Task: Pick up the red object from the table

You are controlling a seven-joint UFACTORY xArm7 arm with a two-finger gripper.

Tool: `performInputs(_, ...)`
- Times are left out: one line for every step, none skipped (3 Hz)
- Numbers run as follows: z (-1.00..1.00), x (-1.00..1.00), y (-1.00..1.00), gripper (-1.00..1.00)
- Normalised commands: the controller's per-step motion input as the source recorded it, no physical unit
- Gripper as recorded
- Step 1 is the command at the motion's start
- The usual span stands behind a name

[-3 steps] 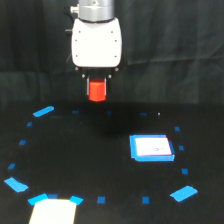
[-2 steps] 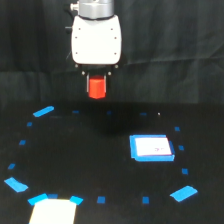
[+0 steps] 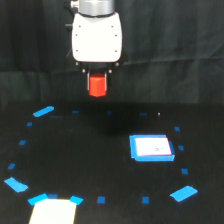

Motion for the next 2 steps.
performInputs(0.21, -0.06, 0.03, -1.0)
performInputs(0.21, -0.03, 0.02, -1.0)
